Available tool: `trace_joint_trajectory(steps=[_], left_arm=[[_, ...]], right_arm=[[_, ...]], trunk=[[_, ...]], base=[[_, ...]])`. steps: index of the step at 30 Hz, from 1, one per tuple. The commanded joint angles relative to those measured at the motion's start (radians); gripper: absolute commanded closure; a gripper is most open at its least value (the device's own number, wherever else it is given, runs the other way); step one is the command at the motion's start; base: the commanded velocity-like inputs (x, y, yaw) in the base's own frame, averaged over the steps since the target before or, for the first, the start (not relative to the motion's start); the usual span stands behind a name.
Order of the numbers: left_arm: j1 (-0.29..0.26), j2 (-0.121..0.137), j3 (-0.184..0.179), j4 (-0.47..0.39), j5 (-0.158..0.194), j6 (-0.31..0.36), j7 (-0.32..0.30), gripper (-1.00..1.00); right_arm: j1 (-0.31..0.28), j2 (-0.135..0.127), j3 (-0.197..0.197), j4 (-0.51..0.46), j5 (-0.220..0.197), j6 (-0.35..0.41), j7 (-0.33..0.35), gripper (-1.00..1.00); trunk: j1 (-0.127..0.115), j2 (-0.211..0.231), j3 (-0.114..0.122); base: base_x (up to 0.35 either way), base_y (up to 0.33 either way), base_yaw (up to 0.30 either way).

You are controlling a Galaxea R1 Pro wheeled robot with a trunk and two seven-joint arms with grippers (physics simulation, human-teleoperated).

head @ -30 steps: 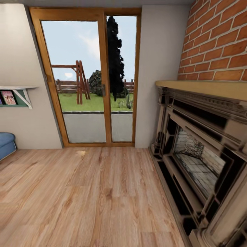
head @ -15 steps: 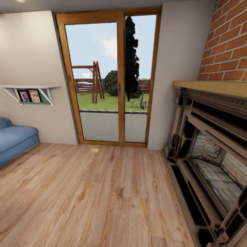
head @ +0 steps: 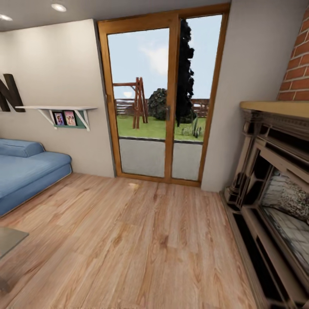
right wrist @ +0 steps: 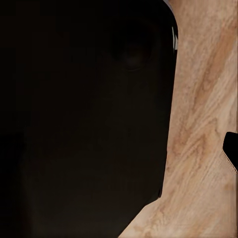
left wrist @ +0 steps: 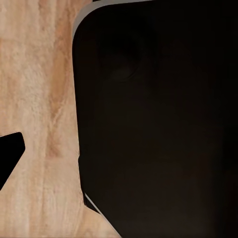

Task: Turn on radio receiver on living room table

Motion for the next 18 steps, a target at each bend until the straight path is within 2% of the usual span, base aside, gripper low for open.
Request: trace_joint_trajectory(steps=[1,18], left_arm=[[0.000,0.000,0.000,0.000,0.000,0.000,0.000,-1.00],[0.000,0.000,0.000,0.001,0.000,0.000,0.000,-1.00]], right_arm=[[0.000,0.000,0.000,0.000,0.000,0.000,0.000,-1.00],[0.000,0.000,0.000,0.000,0.000,0.000,0.000,-1.00]], trunk=[[0.000,0.000,0.000],[0.000,0.000,0.000]], base=[[0.000,0.000,0.274],[0.000,0.000,0.274]])
